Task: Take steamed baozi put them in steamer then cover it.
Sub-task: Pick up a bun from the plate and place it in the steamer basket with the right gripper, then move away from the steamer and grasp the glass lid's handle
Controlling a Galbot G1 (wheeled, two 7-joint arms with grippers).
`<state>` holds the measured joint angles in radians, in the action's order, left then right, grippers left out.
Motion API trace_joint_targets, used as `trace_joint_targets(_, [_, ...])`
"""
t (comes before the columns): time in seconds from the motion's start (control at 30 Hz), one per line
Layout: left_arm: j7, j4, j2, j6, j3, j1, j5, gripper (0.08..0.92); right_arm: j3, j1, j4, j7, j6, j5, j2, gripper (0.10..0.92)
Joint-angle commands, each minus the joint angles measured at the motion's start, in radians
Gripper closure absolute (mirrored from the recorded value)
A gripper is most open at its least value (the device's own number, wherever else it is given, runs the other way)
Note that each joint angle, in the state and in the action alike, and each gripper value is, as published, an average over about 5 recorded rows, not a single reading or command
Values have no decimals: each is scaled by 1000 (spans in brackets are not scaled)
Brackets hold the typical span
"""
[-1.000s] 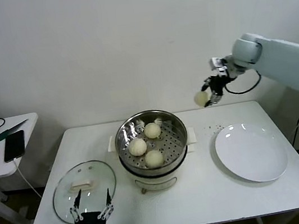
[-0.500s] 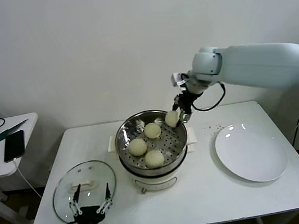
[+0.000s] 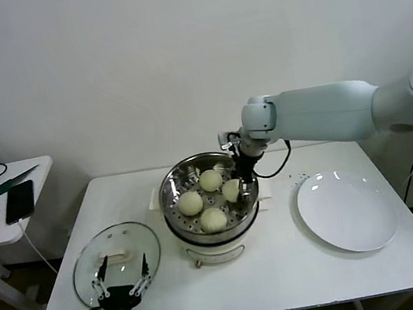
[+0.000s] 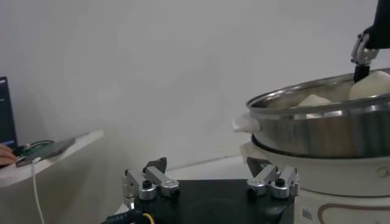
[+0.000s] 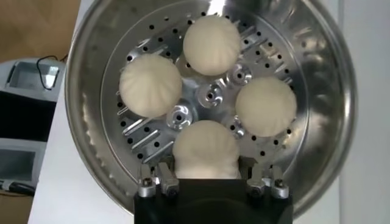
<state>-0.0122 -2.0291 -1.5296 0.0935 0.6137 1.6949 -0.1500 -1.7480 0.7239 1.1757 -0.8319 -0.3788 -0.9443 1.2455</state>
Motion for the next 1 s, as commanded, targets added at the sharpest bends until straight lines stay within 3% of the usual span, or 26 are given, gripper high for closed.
trace_joint_targets(0.03, [1,5,2,-5,1,-14,6,177,-20,-41,-42,15,-7,-1,49,355])
trace_joint_targets(0.2, [2,7,2,-8,0,-20,4,177,-14,-44,-49,16,-9,6,48,329])
trace_joint_targets(0.4, [1,10,-1,-9,-1,-24,3,177,-3,-25,-35,-6,-5,22,27,214])
trace_joint_targets(0.73, [1,8,1,-9,0,-21,0,177,52,58,3,-53,40,-4,-86,202])
trace_joint_targets(1.0, [-5,7,-2,-6,8,-14,-3,177,127,57,102,235,252,-104,-272,203])
